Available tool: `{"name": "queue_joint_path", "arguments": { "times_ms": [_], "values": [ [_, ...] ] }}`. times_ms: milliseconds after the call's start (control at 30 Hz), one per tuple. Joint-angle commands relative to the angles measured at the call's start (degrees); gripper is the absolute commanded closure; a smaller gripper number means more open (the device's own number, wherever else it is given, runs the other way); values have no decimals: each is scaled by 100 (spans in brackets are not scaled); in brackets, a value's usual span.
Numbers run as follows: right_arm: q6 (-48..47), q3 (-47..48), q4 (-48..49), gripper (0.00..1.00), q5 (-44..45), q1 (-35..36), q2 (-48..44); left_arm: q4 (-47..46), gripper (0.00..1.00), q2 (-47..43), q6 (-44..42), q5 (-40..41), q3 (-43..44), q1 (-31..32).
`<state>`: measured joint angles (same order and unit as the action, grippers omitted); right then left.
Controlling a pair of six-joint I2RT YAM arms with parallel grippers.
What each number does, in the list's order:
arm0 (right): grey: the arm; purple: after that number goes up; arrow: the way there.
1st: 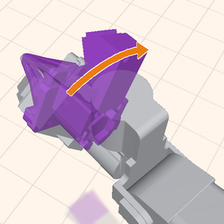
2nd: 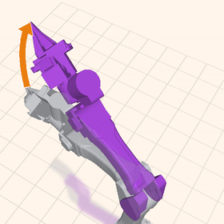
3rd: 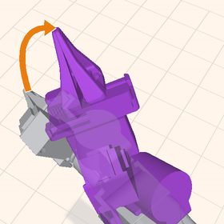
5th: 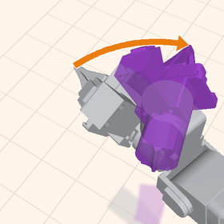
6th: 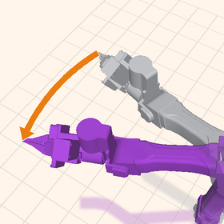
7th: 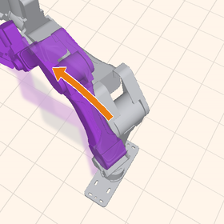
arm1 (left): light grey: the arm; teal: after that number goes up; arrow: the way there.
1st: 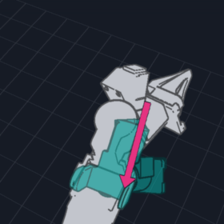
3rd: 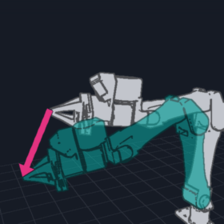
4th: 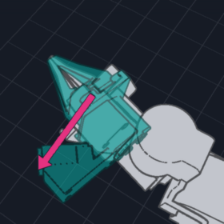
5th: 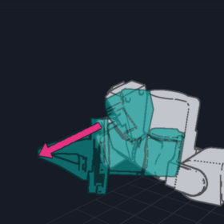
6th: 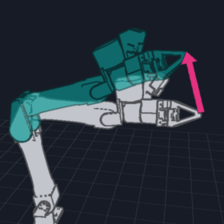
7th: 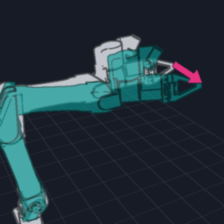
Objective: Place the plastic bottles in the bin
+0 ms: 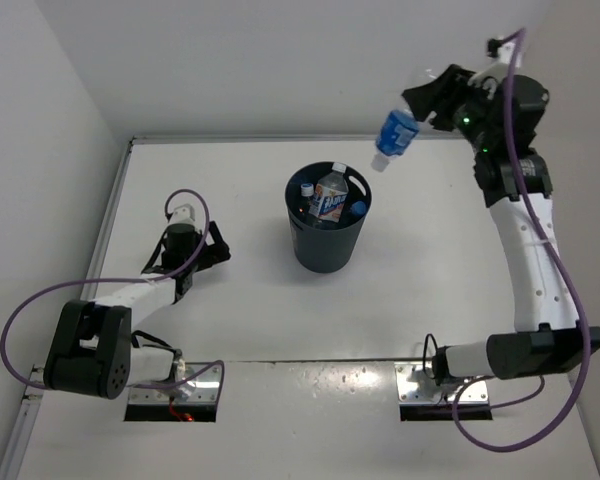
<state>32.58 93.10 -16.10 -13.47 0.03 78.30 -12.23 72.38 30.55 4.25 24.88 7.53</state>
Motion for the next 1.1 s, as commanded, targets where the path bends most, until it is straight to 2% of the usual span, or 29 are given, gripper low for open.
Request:
{"name": "queue_joint_path", "arguments": {
  "times_ms": [0,200,367,433,467,600,700,733,833,900,1067],
  "values": [
    [-497,94,484,89,-426,811,264,-254,0,48,66,-99,-45,108],
    [-980,-256,546,88,-621,1726,405,-254,0,101,66,-100,-45,108],
    [-1306,-1144,546,85,-569,2228,291,-254,0,101,66,-100,-45,108],
    [-1368,-1468,546,73,-516,2413,229,-254,0,101,118,-100,-45,108],
    [-1368,-1540,546,48,-516,2414,168,-254,0,101,118,-100,-45,108],
    [-1368,-1646,485,41,-516,2466,106,-254,0,153,118,-100,-45,108],
    [-1368,-1646,432,26,-464,2344,106,-254,0,154,118,-100,-45,108],
    [-1368,-1568,432,18,-463,2343,106,-254,0,154,118,-100,-45,108],
    [-1420,-1225,432,9,-463,2142,158,-254,0,206,118,-100,-45,108],
    [-1421,-866,432,6,-463,1957,221,-254,0,206,118,-100,-45,108],
    [-1421,-197,494,5,-463,1597,423,-254,0,206,118,-100,-45,108]
  ]
}}
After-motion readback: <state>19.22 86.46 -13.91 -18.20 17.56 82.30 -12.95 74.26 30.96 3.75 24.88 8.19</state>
